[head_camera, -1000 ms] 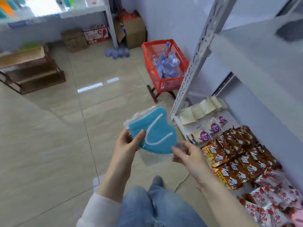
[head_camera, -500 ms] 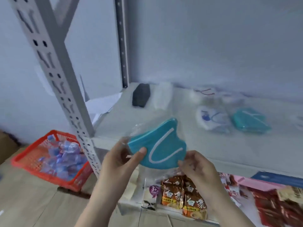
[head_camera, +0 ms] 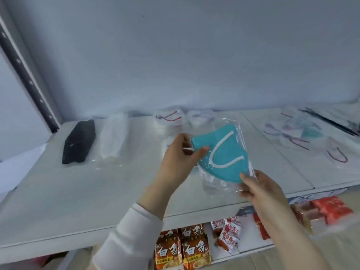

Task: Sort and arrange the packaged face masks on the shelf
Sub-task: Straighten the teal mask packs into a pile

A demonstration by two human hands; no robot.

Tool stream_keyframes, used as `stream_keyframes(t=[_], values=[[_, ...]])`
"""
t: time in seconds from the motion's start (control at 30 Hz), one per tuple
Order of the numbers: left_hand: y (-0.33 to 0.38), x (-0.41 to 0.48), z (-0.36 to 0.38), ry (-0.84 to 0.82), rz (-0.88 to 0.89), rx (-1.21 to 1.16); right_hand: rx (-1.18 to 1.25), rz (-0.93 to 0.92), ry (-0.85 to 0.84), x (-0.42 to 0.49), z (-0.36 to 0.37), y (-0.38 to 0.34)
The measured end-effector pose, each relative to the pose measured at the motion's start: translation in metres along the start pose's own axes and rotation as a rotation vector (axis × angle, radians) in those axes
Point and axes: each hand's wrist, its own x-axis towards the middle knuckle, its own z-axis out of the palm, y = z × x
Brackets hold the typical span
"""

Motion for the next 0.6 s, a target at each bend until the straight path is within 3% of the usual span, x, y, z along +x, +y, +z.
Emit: stream_keyframes(t=[0.17, 0.33, 0.43, 0.53, 0.6], values=[[0.023, 0.064, 0.031, -0.054, -0.039, -0.14, -0.136, -0.042, 0.018, 0.073, -0.033, -0.033], [0.04, 0.107, 0.026, -0.077, 0.036, 0.015, -0.423, -0.259, -0.185, 0.126, -0.057, -0.094], [0.064, 0.118, 0.025, -0.235, 0.247, 0.276, -0.714, -0.38, -0.382, 0.142, -0.052, -0.139], [0.079, 0.127, 0.033, -0.459, 0.283, 0.621, -1.106, -0.51, -0.474, 0.151, -0.036, -0.173], [0.077, 0.132, 0.037, -0.433, 0.34, 0.792, -1.201, -0.589, -0.473, 0.155, -0.028, -0.183]])
